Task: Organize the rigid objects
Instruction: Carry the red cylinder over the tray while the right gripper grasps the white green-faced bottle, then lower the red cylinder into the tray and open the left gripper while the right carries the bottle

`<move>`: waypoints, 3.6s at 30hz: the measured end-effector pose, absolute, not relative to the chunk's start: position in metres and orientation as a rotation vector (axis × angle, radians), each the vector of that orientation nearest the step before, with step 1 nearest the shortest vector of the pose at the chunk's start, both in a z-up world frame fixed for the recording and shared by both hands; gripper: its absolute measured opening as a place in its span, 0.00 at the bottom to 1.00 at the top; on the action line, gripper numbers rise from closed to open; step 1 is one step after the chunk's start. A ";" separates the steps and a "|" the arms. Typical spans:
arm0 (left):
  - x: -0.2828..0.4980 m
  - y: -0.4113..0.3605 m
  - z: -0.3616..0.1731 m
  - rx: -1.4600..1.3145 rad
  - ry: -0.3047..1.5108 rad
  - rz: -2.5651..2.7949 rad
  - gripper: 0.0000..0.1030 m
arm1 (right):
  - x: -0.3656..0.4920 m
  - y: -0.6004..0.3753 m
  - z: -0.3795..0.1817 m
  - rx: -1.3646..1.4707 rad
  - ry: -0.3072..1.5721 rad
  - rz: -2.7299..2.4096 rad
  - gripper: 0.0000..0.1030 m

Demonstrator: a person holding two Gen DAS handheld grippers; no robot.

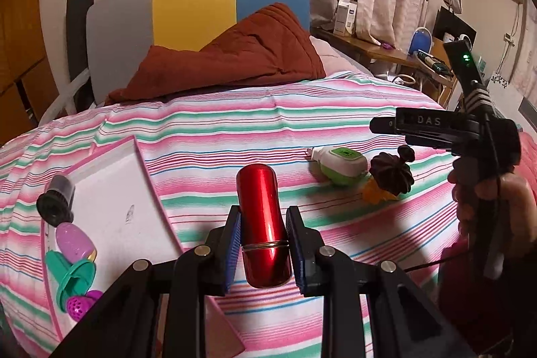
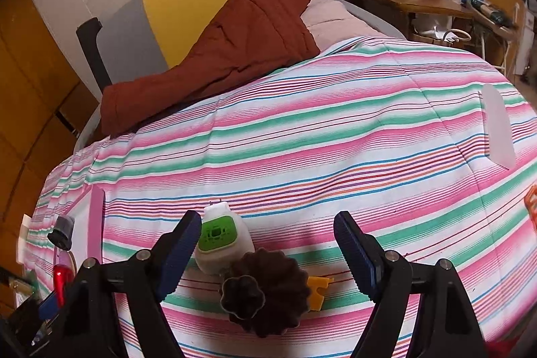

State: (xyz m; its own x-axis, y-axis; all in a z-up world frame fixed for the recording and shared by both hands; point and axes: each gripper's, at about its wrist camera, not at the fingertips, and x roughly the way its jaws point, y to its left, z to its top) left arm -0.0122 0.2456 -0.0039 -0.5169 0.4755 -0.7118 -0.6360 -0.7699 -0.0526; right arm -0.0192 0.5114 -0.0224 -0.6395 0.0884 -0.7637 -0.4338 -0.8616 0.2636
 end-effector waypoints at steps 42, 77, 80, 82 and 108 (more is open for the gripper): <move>-0.008 0.097 0.005 -1.030 0.059 2.414 0.25 | -0.123 0.449 -0.075 -1.914 0.077 2.303 0.66; -0.048 0.078 0.004 -1.155 -0.013 2.493 0.25 | -0.069 0.373 -0.087 -1.785 -0.001 2.827 0.61; -0.058 0.080 0.006 -1.168 -0.043 2.482 0.25 | -0.074 0.363 -0.090 -1.796 -0.013 2.837 0.72; -0.064 0.082 0.007 -1.178 -0.043 2.479 0.25 | -0.074 0.360 -0.091 -1.798 -0.029 2.833 0.74; -0.188 0.133 -0.022 -1.352 -0.020 2.471 0.25 | -0.080 0.370 -0.084 -1.794 0.014 2.766 0.51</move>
